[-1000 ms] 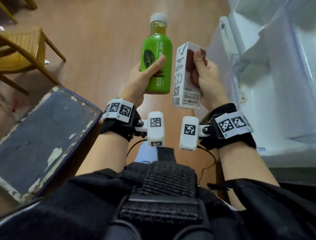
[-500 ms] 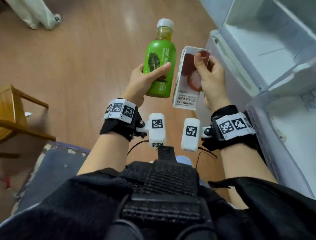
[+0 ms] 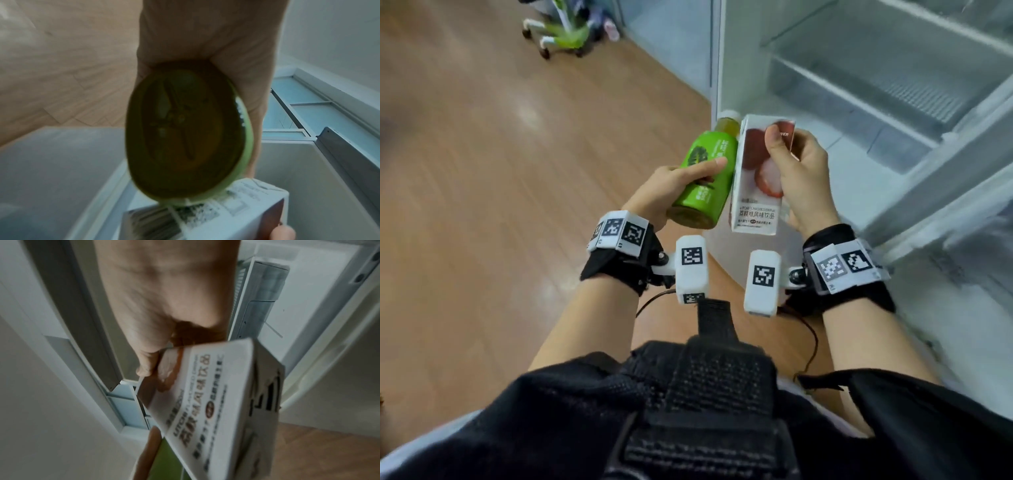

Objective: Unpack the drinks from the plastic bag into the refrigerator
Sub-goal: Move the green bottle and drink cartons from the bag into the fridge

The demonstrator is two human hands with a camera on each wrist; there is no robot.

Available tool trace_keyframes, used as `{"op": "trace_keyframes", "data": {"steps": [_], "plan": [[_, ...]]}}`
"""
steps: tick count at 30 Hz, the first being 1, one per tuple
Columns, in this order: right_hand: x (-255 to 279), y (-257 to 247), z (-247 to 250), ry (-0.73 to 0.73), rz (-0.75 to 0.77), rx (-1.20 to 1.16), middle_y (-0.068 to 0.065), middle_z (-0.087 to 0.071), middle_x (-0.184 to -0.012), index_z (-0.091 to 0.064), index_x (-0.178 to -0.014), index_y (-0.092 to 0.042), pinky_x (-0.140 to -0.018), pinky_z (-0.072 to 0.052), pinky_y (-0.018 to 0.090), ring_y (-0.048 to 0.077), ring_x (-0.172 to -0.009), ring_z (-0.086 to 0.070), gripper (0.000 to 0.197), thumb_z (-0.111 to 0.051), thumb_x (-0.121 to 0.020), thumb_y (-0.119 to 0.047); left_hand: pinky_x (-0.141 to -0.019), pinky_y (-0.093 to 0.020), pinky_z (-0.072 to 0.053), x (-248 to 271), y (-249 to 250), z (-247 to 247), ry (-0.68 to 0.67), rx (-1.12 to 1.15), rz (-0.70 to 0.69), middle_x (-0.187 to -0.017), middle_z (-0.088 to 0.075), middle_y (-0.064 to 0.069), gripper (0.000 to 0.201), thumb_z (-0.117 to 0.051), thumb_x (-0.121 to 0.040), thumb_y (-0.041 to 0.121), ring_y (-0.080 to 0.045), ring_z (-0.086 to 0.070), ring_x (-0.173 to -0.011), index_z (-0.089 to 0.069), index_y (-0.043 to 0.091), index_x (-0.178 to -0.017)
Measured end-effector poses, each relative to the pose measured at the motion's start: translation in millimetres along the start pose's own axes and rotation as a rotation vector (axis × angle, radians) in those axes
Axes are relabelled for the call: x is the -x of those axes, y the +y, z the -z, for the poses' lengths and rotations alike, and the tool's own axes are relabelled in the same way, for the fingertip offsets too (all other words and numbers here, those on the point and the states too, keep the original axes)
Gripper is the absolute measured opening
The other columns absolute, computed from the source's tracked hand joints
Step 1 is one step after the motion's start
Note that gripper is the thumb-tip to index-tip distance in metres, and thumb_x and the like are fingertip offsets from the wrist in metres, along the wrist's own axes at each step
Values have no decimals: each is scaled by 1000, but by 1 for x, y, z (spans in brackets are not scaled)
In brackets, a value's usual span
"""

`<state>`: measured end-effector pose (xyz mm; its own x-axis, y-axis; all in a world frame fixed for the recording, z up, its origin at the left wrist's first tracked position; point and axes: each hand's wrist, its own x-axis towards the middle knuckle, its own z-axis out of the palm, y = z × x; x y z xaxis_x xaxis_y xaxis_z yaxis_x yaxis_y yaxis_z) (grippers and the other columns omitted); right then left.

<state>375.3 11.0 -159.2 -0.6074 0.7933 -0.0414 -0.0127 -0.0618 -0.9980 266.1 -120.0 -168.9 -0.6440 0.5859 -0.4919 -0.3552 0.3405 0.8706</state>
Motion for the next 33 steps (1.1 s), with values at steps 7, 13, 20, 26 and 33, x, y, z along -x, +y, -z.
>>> {"op": "trace_keyframes", "data": {"steps": [7, 13, 20, 26, 33], "plan": [[-73, -3, 21, 217, 1, 48, 6, -66, -105, -59, -89, -23, -98, -51, 41, 24, -105, -63, 21, -66, -81, -42, -53, -21, -55, -94, 62, -26, -182, -155, 65, -84, -70, -5, 41, -79, -74, 33, -13, -69, -59, -61, 8, -101], [-123, -7, 41, 471, -15, 19, 2, -64, -103, -57, -87, -26, -100, -49, 38, 22, -106, -63, 12, -65, -86, -36, -58, -25, -56, -180, 111, -71, -296, -329, 81, -96, -69, -8, 92, -89, -46, 38, -18, -71, -71, -52, 4, -124], [-169, -8, 48, 675, -14, -12, -2, -64, -94, -57, -93, -20, -91, -49, 29, 11, -91, -62, 13, -64, -88, -29, -53, -25, -48, -262, 147, -123, -218, -394, -46, -96, -50, -2, 76, -84, -67, 26, -14, -56, -78, -24, 13, -112], [-186, -1, 48, 802, -11, -36, -2, -66, -96, -59, -97, -19, -91, -50, 31, 13, -93, -63, 13, -64, -88, -27, -94, -40, -54, -319, 168, -146, -173, -570, -194, -108, -49, -4, 93, -88, -56, 33, -26, -58, -101, -28, 13, -125], [-185, 4, 50, 878, -16, -34, 6, -68, -105, -61, -101, -18, -98, -51, 42, 25, -104, -65, 18, -63, -88, -30, -90, -46, -56, -352, 164, -152, -110, -743, -280, -122, -57, -11, 115, -84, -43, 47, -33, -58, -113, -30, 10, -138]]}}
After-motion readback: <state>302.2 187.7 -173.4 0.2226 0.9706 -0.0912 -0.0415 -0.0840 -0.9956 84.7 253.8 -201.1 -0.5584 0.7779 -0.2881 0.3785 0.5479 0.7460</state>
